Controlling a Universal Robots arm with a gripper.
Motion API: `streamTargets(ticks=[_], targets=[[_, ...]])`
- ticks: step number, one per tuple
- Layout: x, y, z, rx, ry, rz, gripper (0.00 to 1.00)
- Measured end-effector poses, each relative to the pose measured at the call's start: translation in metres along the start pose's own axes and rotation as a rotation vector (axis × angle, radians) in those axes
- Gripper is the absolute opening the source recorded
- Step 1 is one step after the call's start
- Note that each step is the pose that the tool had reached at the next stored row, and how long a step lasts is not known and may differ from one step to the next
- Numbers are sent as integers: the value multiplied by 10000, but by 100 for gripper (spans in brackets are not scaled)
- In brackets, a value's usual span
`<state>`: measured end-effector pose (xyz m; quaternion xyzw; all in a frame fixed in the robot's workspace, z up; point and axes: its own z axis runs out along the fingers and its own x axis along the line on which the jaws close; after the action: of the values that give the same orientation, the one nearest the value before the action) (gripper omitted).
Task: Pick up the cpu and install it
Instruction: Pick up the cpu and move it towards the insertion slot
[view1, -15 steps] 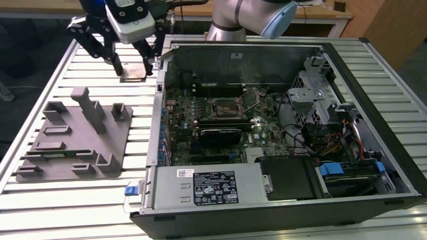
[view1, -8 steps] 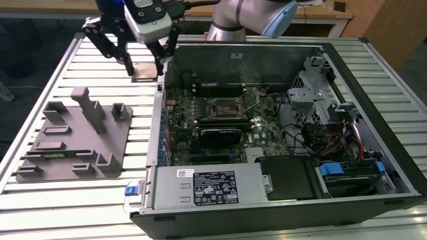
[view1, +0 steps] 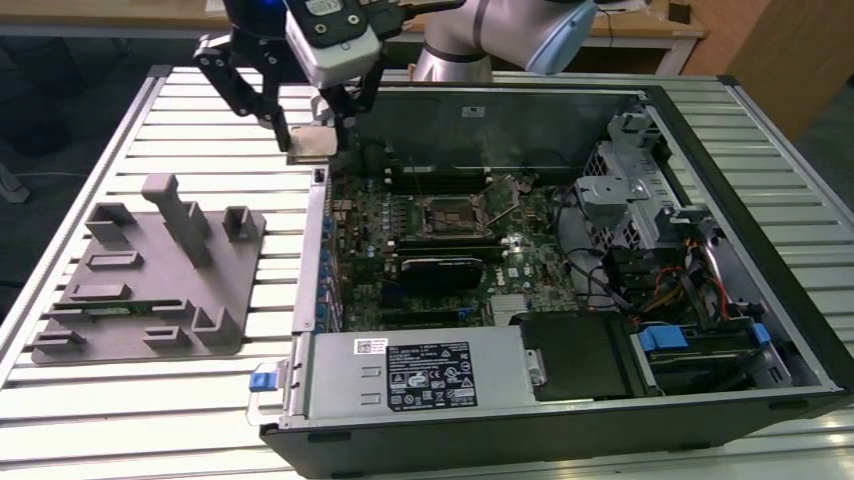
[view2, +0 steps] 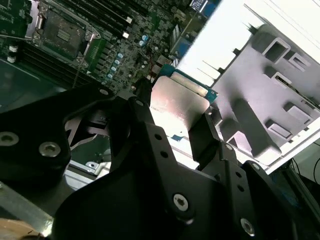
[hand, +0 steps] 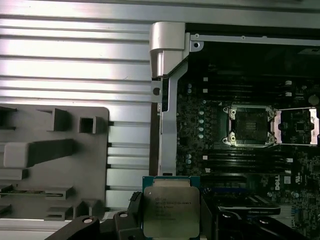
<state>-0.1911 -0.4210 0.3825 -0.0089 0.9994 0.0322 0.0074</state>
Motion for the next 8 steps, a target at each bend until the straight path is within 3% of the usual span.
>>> streamTargets(ticks=[8], targets=[[-220, -4, 3, 0, 0, 0, 54]])
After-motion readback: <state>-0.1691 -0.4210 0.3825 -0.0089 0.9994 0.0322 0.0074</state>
